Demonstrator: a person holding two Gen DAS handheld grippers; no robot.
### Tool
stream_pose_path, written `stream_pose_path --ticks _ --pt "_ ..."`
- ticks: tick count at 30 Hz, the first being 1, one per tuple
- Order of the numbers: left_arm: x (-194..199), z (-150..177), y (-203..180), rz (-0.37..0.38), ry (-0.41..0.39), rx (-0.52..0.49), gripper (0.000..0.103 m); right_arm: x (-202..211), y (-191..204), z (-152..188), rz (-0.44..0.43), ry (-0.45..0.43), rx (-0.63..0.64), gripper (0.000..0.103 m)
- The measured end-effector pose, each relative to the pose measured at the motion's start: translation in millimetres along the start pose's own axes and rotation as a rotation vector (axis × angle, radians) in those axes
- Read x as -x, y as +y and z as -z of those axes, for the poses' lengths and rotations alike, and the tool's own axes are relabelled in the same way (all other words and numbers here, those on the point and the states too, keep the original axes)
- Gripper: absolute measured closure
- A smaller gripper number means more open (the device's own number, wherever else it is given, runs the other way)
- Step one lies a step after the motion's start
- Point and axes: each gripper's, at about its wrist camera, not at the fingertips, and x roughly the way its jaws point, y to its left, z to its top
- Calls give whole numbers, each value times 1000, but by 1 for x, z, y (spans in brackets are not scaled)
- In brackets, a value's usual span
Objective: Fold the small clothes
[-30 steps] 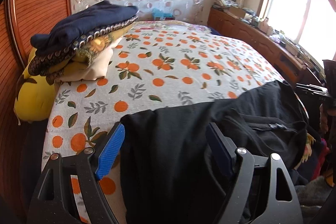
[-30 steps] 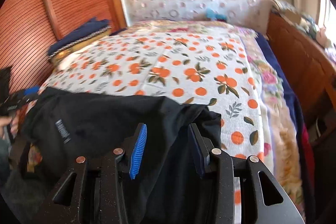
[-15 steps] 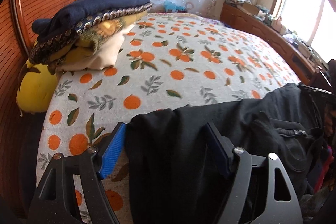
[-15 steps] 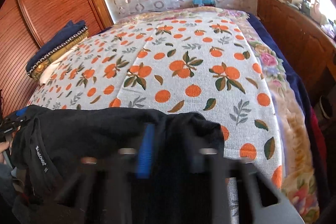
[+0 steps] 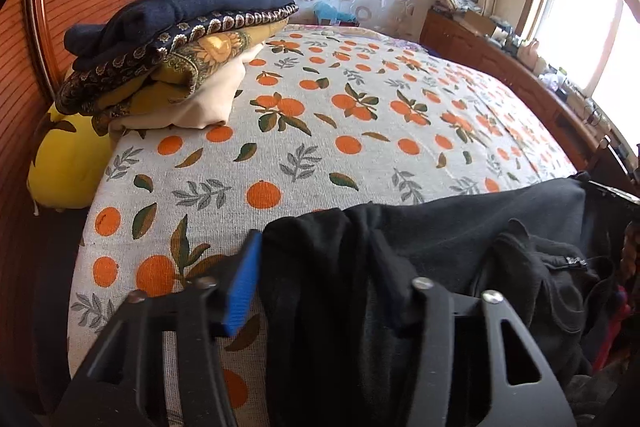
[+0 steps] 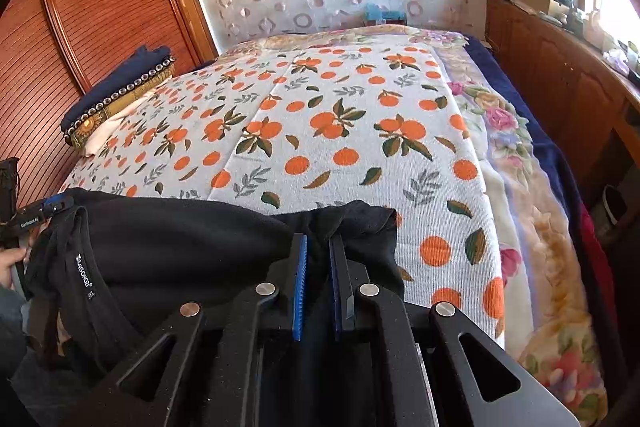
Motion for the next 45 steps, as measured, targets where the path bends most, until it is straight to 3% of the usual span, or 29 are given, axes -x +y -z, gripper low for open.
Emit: stream_pose_path --ticks 1,3,6,8,10,12,14,15,16,17,25,29,31,32,34,37,40,45 --pt "1 0 2 3 -6 6 79 1 0 -2 -5 -7 1 90" --pt "6 0 4 -19 -42 19 89 3 0 -4 -3 -22 0 86" --pt "10 2 10 -35 -49 33 89 7 -3 -3 21 -37 1 78" --pt "9 3 9 -42 -44 15 89 8 -5 -3 42 -43 -8 53" --pt "9 3 8 -43 -45 19 89 10 -5 -4 50 -54 -4 45" --pt "10 2 8 -37 -48 31 89 8 -5 -5 43 -49 -2 42" --pt "12 0 7 -27 -56 42 85 3 -5 -7 40 -35 8 41" --pt "13 -1 7 -23 -62 44 77 -1 -5 -8 44 -29 16 41" --pt "14 -2 6 -13 -67 43 60 -5 -5 -9 50 -20 23 41" --pt "14 -3 6 -4 -74 42 54 -10 -6 -10 56 -9 27 40" --pt "-1 -2 6 -15 -8 34 52 -36 -16 -16 37 39 23 38" --pt "-2 -1 4 -26 -3 19 52 -35 -15 -14 19 26 36 38" --pt "-1 0 1 -28 -3 -3 60 -35 -13 -12 16 26 46 38" --pt "0 2 -1 -33 -4 -13 63 -35 -12 -11 15 25 52 43" --pt "2 4 -3 -5 0 -22 80 -32 -8 -6 10 23 76 58" --pt "8 7 -3 32 2 -23 90 -28 -1 -1 -17 31 91 83" --pt "29 9 -14 51 -51 -60 91 -13 6 5 -28 -2 108 88" --pt "100 5 -39 105 -207 -95 92 51 14 7 -69 -152 92 90"
